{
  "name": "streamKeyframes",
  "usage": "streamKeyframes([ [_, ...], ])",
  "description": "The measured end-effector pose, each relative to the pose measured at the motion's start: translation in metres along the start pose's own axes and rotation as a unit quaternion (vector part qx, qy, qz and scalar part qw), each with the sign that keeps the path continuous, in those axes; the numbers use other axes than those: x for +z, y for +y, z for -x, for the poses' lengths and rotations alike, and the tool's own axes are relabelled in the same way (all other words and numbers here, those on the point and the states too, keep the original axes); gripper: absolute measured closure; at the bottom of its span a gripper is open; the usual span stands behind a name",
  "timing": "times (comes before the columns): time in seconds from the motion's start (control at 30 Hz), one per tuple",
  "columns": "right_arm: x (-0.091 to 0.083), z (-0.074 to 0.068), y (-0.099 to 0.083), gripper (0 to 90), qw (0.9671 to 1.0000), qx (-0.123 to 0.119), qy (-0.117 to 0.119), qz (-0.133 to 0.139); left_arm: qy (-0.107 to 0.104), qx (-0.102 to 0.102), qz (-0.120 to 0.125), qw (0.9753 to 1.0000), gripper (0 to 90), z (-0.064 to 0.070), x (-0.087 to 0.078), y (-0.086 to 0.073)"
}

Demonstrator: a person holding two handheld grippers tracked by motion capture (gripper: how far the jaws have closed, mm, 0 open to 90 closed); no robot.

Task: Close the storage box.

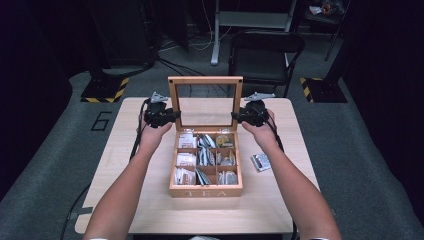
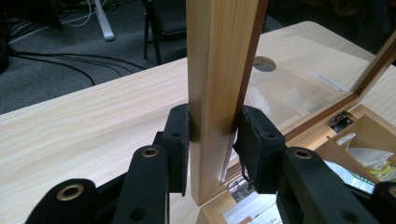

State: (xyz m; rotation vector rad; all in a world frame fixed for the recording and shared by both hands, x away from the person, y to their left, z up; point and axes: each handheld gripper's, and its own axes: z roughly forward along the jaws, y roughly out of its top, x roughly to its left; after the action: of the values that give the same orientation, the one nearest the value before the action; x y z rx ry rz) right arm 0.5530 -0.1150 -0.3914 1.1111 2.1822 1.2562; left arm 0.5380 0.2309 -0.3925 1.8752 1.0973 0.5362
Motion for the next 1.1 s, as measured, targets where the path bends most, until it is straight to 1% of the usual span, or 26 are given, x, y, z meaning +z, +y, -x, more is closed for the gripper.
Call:
streamKeyframes([
  [0.07, -0.007, 0.001, 0.004, 56.5, 1.0, -0.002, 0.0, 0.005, 0.0, 0.001, 0.0, 1.0, 65.0, 0.0, 0.0, 0.0],
  [0.17, -0.017, 0.002, 0.011, 56.3, 0.9999, 0.007, -0.001, 0.01, 0.003, 0.003, 0.002, 1.0, 64.9, 0.001, -0.001, -0.001],
  [0.2, -0.019, 0.002, 0.013, 56.3, 0.9999, 0.002, -0.002, 0.009, 0.002, 0.002, 0.004, 1.0, 64.9, 0.001, -0.002, -0.002],
  [0.23, -0.02, 0.001, 0.014, 56.3, 0.9999, 0.005, -0.004, 0.008, 0.001, 0.003, 0.005, 1.0, 64.9, 0.001, -0.002, -0.002],
  [0.3, -0.024, 0.0, 0.017, 56.3, 0.9999, 0.0, -0.001, 0.015, 0.0, -0.002, 0.007, 1.0, 64.9, 0.002, -0.003, -0.003],
  [0.4, -0.027, -0.003, 0.021, 56.3, 0.9999, -0.004, 0.0, 0.016, 0.001, 0.009, 0.006, 0.9999, 64.8, 0.001, -0.004, -0.003],
  [0.47, -0.029, -0.006, 0.024, 56.5, 0.9998, -0.003, 0.001, 0.018, 0.0, 0.006, 0.006, 1.0, 64.7, 0.002, -0.005, -0.004],
  [0.6, -0.033, -0.011, 0.032, 58.0, 0.9996, -0.015, -0.005, 0.025, -0.001, 0.008, 0.008, 0.9999, 64.5, 0.002, -0.007, -0.006],
  [0.67, -0.036, -0.014, 0.035, 58.3, 0.9992, -0.028, -0.008, 0.029, -0.002, 0.008, 0.008, 0.9999, 64.4, 0.003, -0.007, -0.006],
  [0.73, -0.038, -0.016, 0.038, 61.0, 0.9989, -0.034, -0.015, 0.029, -0.005, 0.008, 0.004, 0.9999, 64.3, 0.004, -0.009, -0.007],
  [0.8, -0.041, -0.016, 0.039, 63.5, 0.9989, -0.031, -0.013, 0.031, -0.005, 0.01, 0.007, 0.9999, 64.2, 0.004, -0.01, -0.008],
  [0.83, -0.042, -0.016, 0.04, 63.4, 0.9991, -0.025, -0.011, 0.032, -0.006, 0.009, 0.007, 0.9999, 64.1, 0.004, -0.01, -0.009],
  [0.9, -0.042, -0.016, 0.04, 63.3, 0.9993, -0.023, -0.008, 0.03, -0.006, 0.01, 0.008, 0.9999, 64.0, 0.005, -0.011, -0.01],
  [0.97, -0.044, -0.018, 0.041, 63.2, 0.999, -0.028, -0.005, 0.036, -0.008, 0.012, 0.006, 0.9999, 64.0, 0.005, -0.012, -0.01],
  [1.03, -0.045, -0.02, 0.041, 63.9, 0.9989, -0.033, -0.008, 0.031, -0.007, 0.009, 0.008, 0.9999, 63.8, 0.006, -0.013, -0.011],
  [1.07, -0.046, -0.02, 0.04, 64.7, 0.9985, -0.044, -0.009, 0.031, -0.009, 0.012, 0.006, 0.9999, 63.8, 0.005, -0.014, -0.011],
  [1.1, -0.047, -0.02, 0.04, 65.2, 0.9984, -0.046, -0.008, 0.03, -0.01, 0.01, 0.006, 0.9999, 63.7, 0.006, -0.014, -0.012],
])
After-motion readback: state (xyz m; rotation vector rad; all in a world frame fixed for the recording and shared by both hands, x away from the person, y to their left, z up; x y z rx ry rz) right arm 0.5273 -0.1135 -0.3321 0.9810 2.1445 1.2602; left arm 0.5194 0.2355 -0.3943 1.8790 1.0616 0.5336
